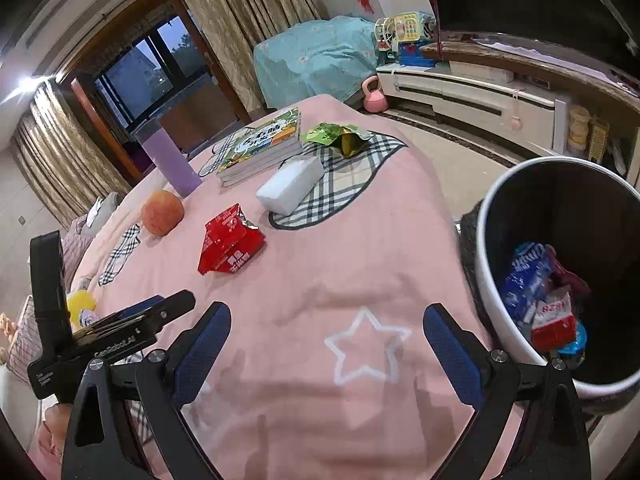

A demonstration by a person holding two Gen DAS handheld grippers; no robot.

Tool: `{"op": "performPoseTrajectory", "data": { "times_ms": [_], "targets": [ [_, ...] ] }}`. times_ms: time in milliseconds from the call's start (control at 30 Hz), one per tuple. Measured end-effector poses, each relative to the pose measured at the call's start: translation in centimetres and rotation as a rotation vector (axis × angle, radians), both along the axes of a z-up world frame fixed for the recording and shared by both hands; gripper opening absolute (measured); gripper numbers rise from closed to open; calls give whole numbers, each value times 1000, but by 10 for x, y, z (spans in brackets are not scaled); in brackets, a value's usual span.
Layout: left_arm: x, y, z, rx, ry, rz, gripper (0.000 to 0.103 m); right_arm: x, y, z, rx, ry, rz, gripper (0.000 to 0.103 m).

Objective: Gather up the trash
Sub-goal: 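Open both grippers to drop the bag and brush, then move back toward the table, then grasp the red snack bag with the left gripper while the right grasps the white sponge block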

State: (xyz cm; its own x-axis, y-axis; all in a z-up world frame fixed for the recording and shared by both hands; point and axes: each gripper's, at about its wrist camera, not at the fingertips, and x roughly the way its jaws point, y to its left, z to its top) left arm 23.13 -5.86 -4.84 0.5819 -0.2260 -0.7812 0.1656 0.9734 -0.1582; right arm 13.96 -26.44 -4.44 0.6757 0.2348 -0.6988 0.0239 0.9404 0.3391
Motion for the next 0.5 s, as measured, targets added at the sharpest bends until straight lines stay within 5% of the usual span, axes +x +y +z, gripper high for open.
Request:
{"op": "performPoseTrajectory", "data": {
  "times_ms": [133,200,433,500],
  "targets": [
    [19,-1,-2,-1,4,-10,72,16,3,-1,-1,2,3,98],
    [25,-3,-2,-7,0,-24,63,24,4,-1,2,3,5,98],
    [42,-9,-11,-32,25,-81,6,49,1,-3,8,6,-9,98],
    [41,-7,-12,-37,18,-83,6,55,3,-5,11,10,-10,98]
  ]
}}
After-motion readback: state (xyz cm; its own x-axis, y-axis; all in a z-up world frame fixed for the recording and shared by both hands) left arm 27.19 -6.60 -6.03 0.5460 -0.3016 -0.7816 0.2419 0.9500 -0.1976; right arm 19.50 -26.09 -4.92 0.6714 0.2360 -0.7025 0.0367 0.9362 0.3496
